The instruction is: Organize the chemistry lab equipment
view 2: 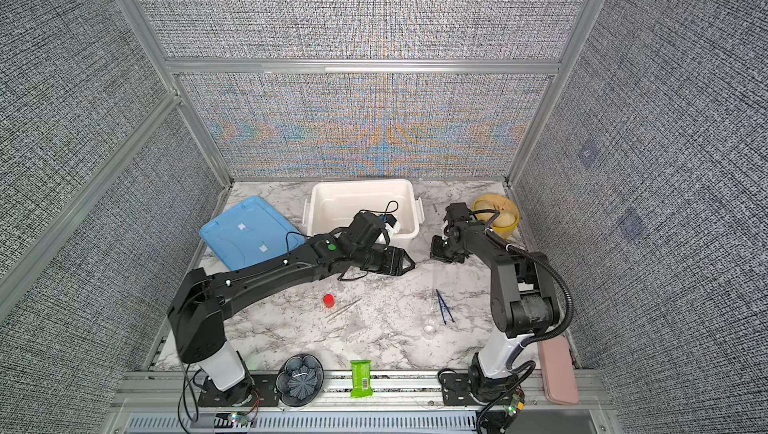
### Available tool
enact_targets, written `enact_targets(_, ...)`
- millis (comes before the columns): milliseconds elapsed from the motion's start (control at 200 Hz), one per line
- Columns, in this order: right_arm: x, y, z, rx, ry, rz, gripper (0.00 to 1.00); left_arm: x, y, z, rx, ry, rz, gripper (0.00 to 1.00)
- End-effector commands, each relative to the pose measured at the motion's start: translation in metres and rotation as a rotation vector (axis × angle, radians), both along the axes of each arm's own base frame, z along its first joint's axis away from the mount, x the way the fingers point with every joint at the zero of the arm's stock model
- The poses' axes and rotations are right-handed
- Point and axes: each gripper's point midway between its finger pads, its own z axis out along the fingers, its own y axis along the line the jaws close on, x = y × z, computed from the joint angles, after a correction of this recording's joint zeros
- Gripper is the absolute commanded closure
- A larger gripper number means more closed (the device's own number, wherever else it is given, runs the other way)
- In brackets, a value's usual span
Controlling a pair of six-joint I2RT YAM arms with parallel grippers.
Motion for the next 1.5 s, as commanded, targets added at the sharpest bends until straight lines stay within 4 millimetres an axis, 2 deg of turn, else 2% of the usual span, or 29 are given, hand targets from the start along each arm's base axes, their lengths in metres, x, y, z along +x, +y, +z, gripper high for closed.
enact_targets(0, 0.003, 0.007, 0.003, 0.068, -0.014, -0.010, 1.00, 0.004, -0.017, -0.011, -0.004, -0.033, -0.037, 0.36)
enact_targets(145, 0.000, 0.014, 0.003, 0.117, -0.018, -0.011, 1.00, 0.008, -0.031, -0.037, 0.016, -0.026, -0.070, 0.37)
enact_targets(345, -0.002, 0.014, 0.003, 0.152, -0.025, -0.034, 1.00, 0.018, -0.031, -0.062, 0.086, -0.046, -0.061, 0.37)
enact_targets(425, -0.002, 0.015, 0.003, 0.185, -0.027, -0.045, 1.00, 0.019, -0.034, -0.061, 0.072, -0.050, -0.060, 0.38)
enact_targets(445, -0.002, 0.016, 0.003, 0.194, -0.029, -0.047, 1.00, 0.020, -0.035, -0.074, 0.089, -0.036, -0.062, 0.38)
enact_targets(575, 0.000, 0.020, 0.009, 0.238, -0.050, -0.055, 1.00, 0.022, -0.037, -0.089, 0.104, -0.038, -0.070, 0.40)
enact_targets(590, -0.008, 0.020, 0.000, 0.238, -0.025, -0.058, 1.00, 0.023, -0.036, -0.090, 0.107, -0.042, -0.070, 0.40)
enact_targets(620, -0.010, 0.021, -0.002, 0.243, -0.019, -0.061, 1.00, 0.024, -0.036, -0.093, 0.114, -0.049, -0.070, 0.41)
enact_targets(880, -0.013, 0.028, -0.007, 0.305, -0.010, -0.075, 1.00, 0.026, -0.036, -0.123, 0.156, -0.035, -0.068, 0.44)
enact_targets(1496, -0.019, 0.032, 0.001, 0.402, -0.035, -0.096, 1.00, 0.027, -0.048, -0.157, 0.163, 0.011, -0.091, 0.52)
